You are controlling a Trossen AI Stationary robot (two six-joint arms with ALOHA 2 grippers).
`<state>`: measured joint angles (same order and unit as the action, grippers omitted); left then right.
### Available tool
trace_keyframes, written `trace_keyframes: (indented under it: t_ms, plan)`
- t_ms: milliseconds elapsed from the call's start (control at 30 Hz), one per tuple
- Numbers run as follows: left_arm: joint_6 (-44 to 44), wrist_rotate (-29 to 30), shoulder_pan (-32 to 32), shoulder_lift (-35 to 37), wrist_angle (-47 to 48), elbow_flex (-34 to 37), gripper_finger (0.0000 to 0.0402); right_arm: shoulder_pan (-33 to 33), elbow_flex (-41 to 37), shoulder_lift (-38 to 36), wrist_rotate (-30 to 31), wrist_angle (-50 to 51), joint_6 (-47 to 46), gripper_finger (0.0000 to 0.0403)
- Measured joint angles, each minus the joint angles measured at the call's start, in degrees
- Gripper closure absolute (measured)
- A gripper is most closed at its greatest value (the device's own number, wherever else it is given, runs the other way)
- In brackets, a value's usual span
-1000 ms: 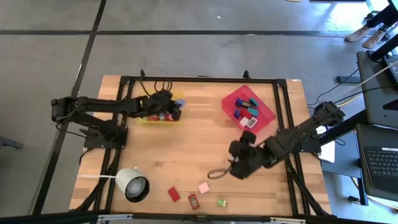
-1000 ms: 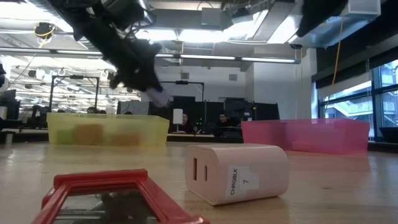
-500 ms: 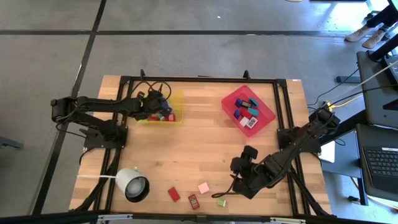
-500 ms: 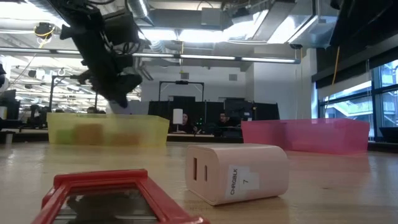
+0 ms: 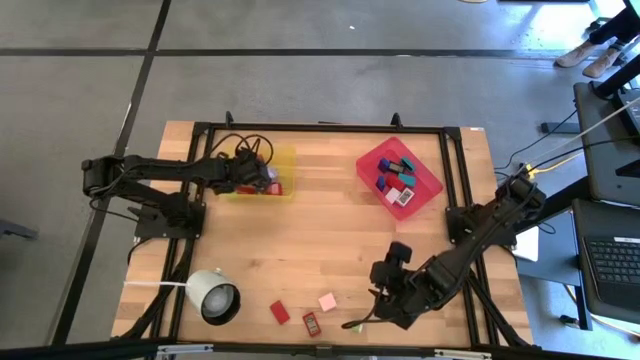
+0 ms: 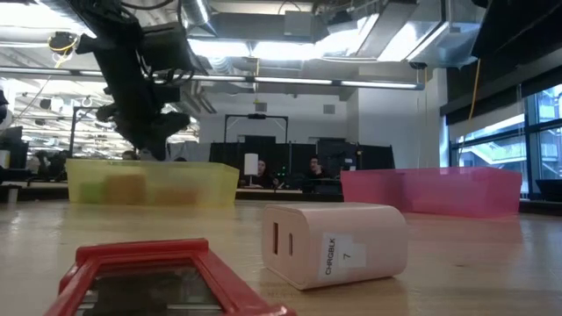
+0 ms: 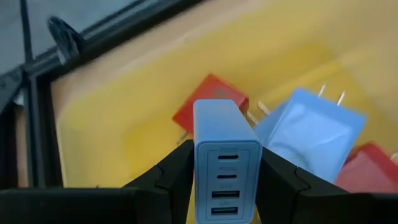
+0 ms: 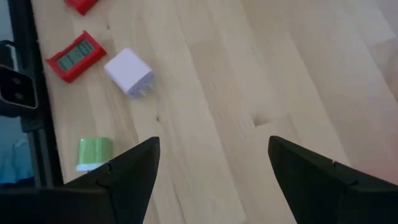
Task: Pick & Place Office items
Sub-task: Put the light purple charger adapter into the yellow bin, then put the green charger adapter into the yellow bin
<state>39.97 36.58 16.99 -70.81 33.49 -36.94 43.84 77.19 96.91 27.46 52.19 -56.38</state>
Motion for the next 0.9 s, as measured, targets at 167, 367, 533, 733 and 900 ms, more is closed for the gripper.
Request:
trace_keyframes:
  t_ms: [167,367,533,733,900]
  plan:
    - [2.0,-2.5,0.0,0.1,0.0,2.5,0.0267,1.0,0.0,1.3,0.2,-1.0,0.0,0.0101]
    - [2.9,-3.2,0.0,0.0,-0.1,4.5,0.0267,1.3,0.0,1.8,0.2,-2.5,0.0,0.0101]
    - [4.9,-3.2,0.0,0.0,-0.5,4.6,0.0249,1.3,0.0,1.8,0.7,-2.7,0.0,0.0101]
    - [3.2,-3.1,0.0,0.0,-0.2,3.7,0.0214,1.3,0.0,1.8,0.6,-2.7,0.0,0.0101]
    - [-0.9,-3.2,0.0,0.0,3.3,-1.7,0.0193,1.3,0.0,1.8,0.2,-2.7,0.0,0.0101]
